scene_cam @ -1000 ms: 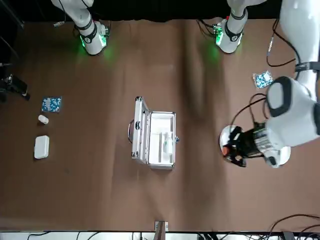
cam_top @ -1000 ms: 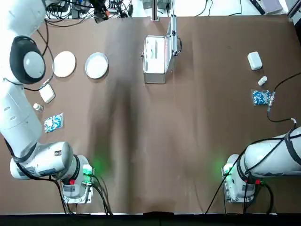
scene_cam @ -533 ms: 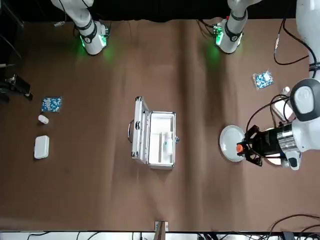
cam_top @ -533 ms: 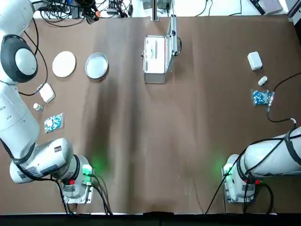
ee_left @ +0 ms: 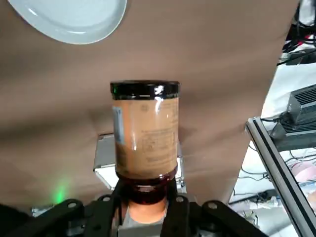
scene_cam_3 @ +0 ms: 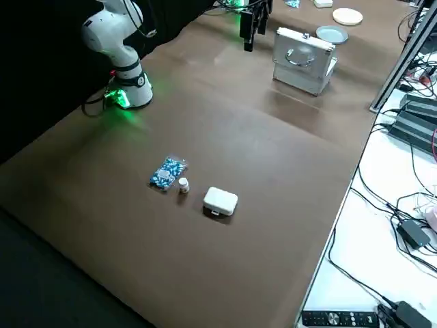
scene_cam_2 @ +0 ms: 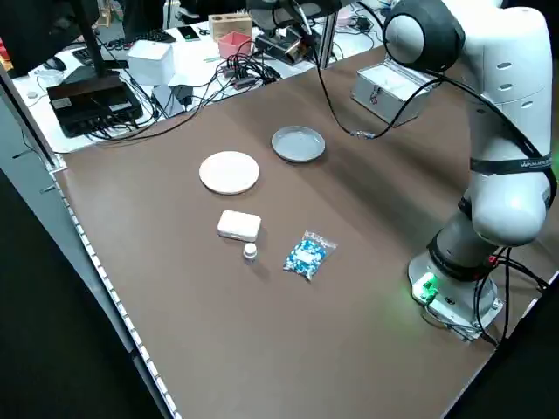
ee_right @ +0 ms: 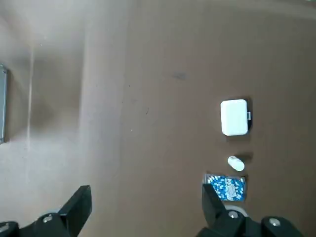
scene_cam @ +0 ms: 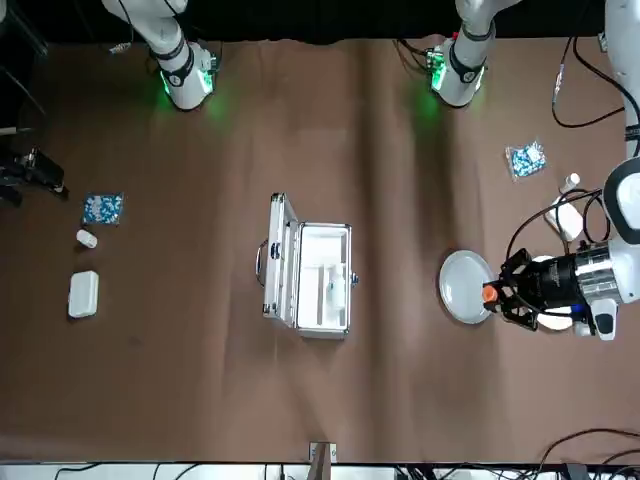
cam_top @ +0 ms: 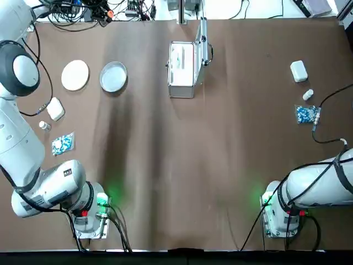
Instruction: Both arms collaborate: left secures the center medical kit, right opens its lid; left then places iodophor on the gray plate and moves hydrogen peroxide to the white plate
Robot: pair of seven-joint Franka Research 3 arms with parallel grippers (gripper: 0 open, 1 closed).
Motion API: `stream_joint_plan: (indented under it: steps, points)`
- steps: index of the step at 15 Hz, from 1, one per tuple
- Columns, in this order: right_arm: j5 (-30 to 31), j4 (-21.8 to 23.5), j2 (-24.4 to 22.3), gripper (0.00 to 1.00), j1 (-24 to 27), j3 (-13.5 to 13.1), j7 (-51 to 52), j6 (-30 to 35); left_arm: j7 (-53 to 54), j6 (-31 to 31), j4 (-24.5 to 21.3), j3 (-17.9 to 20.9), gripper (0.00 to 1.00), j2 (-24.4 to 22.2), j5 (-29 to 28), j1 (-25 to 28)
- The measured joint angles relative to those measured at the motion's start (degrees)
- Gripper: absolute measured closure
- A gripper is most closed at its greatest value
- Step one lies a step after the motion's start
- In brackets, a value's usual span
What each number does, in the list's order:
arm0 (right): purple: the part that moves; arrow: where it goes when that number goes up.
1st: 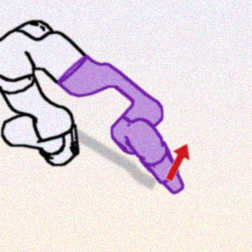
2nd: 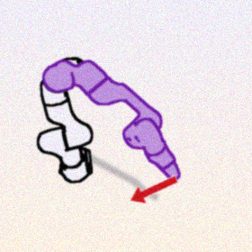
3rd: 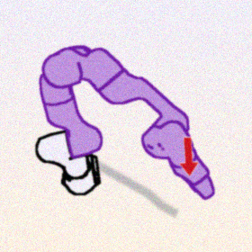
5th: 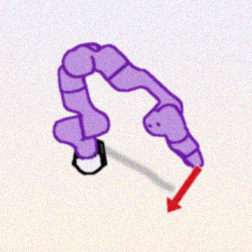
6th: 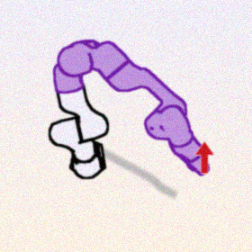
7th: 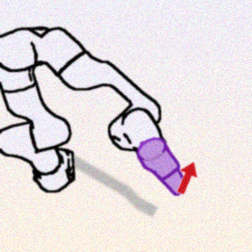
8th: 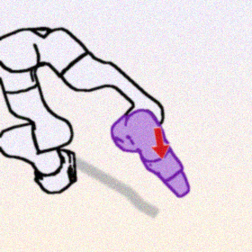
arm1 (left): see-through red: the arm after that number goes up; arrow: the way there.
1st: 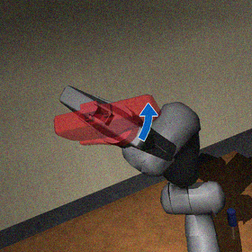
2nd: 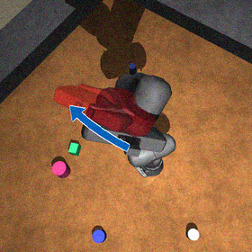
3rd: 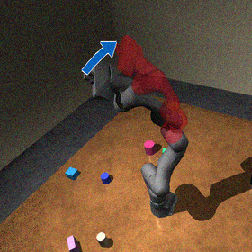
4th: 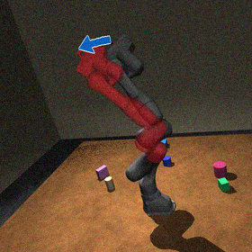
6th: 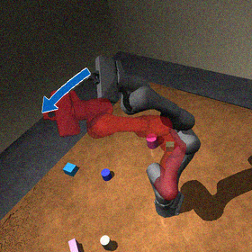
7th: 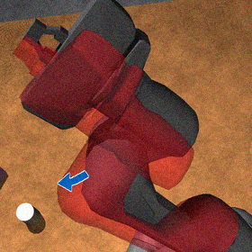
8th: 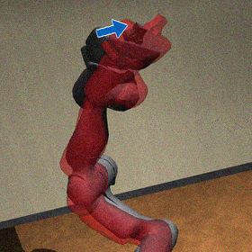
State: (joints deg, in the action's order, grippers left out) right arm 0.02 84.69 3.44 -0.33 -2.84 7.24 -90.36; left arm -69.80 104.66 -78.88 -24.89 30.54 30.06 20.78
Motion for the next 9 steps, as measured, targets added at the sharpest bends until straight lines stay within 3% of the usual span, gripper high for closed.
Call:
stream_joint_plan:
  steps: [9]
  points:
    - [0.0,0.0,0.0,0.01,0.0,-0.2,1.1,0.2,9.9,-7.4,-0.9,0.1,0.67,5.8,13.0,6.9]
